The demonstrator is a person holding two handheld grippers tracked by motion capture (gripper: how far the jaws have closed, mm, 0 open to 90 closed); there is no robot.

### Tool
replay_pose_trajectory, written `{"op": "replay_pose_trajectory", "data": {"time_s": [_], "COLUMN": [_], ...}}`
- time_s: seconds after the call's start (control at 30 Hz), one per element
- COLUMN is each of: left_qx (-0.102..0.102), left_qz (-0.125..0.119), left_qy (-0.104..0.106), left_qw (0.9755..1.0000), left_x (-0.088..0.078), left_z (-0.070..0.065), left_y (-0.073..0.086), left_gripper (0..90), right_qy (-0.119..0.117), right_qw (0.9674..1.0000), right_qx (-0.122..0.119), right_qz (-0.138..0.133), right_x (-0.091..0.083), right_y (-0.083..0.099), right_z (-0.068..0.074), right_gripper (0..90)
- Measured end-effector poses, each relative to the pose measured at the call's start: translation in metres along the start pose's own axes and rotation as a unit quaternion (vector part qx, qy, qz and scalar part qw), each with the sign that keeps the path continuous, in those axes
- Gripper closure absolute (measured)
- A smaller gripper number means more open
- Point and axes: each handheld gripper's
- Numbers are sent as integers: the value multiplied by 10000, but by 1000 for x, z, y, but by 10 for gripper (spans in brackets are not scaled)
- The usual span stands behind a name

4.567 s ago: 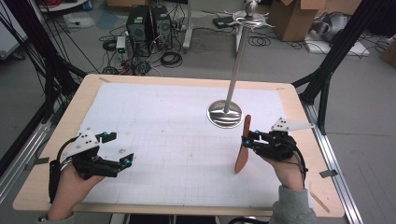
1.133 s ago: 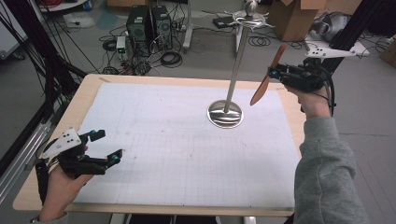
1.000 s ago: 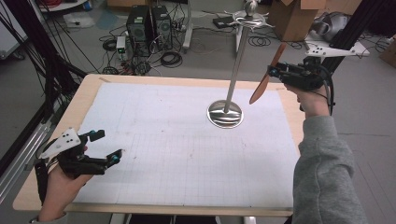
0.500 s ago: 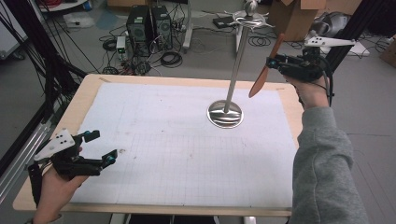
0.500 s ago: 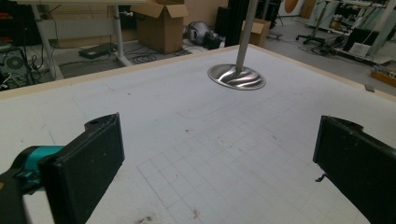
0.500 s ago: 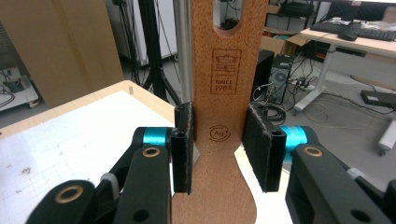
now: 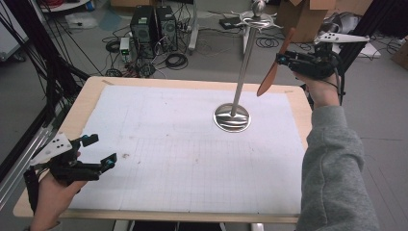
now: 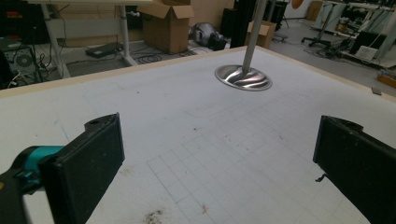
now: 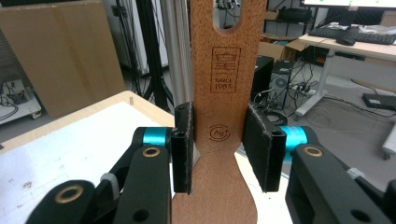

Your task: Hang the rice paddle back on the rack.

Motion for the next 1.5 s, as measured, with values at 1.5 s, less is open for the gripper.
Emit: {"op": "replay_pose_trajectory", "data": {"time_s": [1.5], "left_qx": [11], "left_qz": [-170], "left_qy": [34], "left_qw": [9999], "left_x": [-12], "left_z": [-1], "left_y": [-5], "left_gripper": [24], "right_qy": [-280], "right_qw": [9996], "right_qx": [55], "right_qz": [-87], "right_x": [17], "right_y": [-16], "right_z": [1], "right_gripper": [648]}}
Point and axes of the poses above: each handheld gripper's, and its own axes: x roughly forward along the jaws, y roughly out of its underside, z roughly to its left, and after that the axes turned 3 degrees about -y, right-handed
